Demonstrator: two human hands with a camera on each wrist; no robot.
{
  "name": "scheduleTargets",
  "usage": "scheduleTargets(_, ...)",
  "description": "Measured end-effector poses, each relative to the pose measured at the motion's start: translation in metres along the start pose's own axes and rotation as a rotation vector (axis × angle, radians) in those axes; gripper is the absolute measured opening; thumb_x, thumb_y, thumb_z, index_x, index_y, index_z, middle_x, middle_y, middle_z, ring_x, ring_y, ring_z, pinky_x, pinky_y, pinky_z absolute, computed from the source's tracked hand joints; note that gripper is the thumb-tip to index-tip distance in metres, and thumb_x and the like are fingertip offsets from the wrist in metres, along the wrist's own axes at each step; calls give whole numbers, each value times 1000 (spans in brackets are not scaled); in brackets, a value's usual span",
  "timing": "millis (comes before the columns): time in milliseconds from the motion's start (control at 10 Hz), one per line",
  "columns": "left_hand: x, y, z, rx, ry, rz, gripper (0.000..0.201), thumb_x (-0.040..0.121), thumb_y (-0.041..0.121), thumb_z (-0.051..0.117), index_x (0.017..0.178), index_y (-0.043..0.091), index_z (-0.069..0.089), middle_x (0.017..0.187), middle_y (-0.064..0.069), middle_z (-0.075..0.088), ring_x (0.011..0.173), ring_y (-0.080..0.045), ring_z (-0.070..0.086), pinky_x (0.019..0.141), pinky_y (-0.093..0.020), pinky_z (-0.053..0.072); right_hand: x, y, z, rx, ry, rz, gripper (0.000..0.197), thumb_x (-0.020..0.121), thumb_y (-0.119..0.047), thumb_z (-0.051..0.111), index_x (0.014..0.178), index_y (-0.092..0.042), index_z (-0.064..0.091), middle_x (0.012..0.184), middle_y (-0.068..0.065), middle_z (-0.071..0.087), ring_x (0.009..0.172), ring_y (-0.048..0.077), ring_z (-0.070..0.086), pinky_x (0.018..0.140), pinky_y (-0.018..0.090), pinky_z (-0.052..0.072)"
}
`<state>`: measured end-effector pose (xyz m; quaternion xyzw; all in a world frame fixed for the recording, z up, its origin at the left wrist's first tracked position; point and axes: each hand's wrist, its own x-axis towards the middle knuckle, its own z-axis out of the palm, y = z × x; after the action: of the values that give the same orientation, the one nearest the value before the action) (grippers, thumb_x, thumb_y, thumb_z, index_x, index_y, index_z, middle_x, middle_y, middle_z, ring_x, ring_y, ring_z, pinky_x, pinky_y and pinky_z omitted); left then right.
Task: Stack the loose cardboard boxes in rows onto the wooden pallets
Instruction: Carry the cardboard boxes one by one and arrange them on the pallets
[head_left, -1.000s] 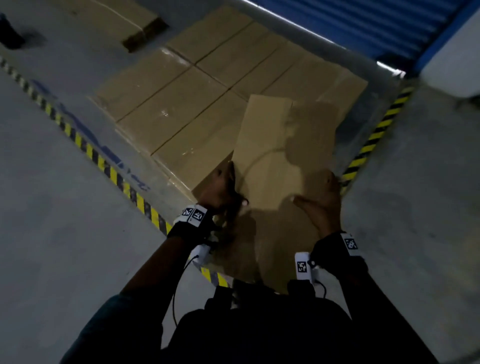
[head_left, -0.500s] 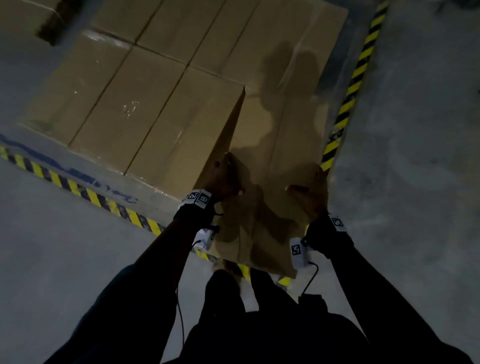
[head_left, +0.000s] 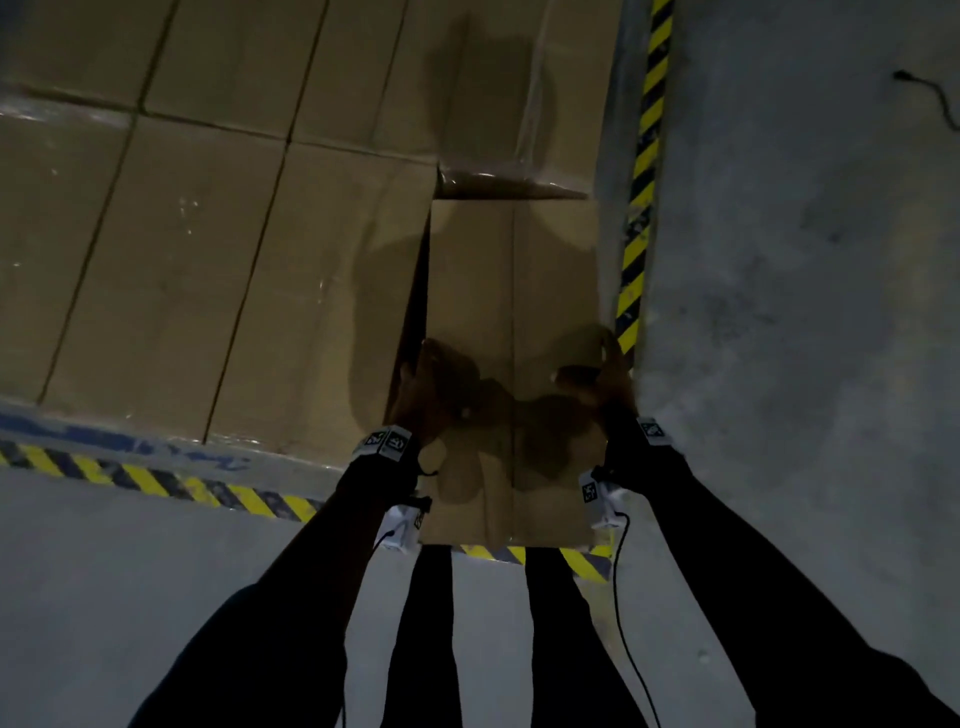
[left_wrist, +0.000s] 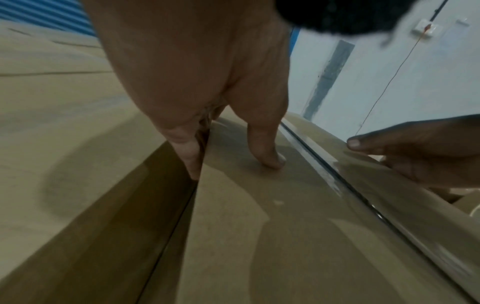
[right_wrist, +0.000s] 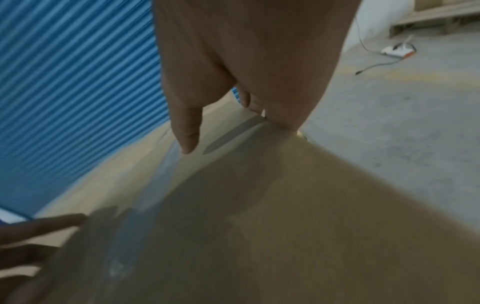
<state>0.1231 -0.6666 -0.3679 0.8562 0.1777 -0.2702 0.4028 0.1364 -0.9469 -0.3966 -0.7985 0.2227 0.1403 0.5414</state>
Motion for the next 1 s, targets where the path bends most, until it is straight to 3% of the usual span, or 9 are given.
scheduleTargets(100,13,-11,0,11,-21,26,93,59,44,72,140,36,27,149,-16,35,131,-40,42,103,-57,43,-3,-15,3,16,-12,99,108,72,-30,86,154,-30,16,144,1,46,118,17,53,98,36,46)
scheduleTargets(200,18,-4,-2,142,-48,48,91,75,32,72,149,37,19,153,-15,26,135,-41,35,103,-54,44,-6,-22,11,-65,1,71,114,69,-36,86,156,-23,13,132,3,55,116,20,55,98,39,46)
scheduleTargets(400,-15,-9,-7,318,-105,172,99,81,23,75,156,14,10,157,-14,19,141,-35,25,114,-41,29,-41,-17,23,-54,14,150,99,75,-28,77,151,-32,15,133,9,58,114,25,60,94,40,50)
scheduleTargets(500,-44,-23,-8,372,-136,270,97,82,26,75,155,11,13,161,-12,9,148,-31,15,119,-38,16,-73,-11,30,-215,-8,174,77,83,-25,68,148,-14,28,140,18,47,125,36,50,91,37,54)
scheduleTargets(600,-72,-38,-11,458,-171,326,100,81,27,76,155,11,11,162,-10,9,149,-29,9,119,-36,7,-108,2,31,-465,-13,74,78,76,-32,72,142,-12,37,137,13,46,125,34,48,95,41,51)
scheduleTargets(700,-93,-52,-15,508,-222,402,98,81,23,75,155,14,12,162,-7,11,149,-28,12,119,-35,9,-151,17,28,-473,-56,-118,54,76,-14,78,125,-20,55,145,7,35,133,40,38,98,42,50)
scheduleTargets(800,-108,-69,-15,487,-226,458,90,83,19,70,154,15,16,161,-6,18,148,-26,15,120,-37,14,-184,50,29,-624,-113,-188,67,75,-23,82,135,-17,51,158,1,16,147,38,13,111,55,35)
scheduleTargets(900,-111,-89,-5,537,-146,590,92,73,27,71,153,16,26,156,-9,30,145,-29,24,116,-48,26,-198,64,30,-678,-160,-122,110,77,-36,81,157,-26,6,164,13,-4,150,27,-6,115,51,25)
scheduleTargets(1000,-114,-96,5,702,-168,567,124,45,45,90,149,16,30,150,-14,40,138,-39,37,110,-57,35,-205,67,30,-744,-192,-95,112,82,-44,74,155,-25,-8,162,7,-20,151,33,-1,111,50,34)
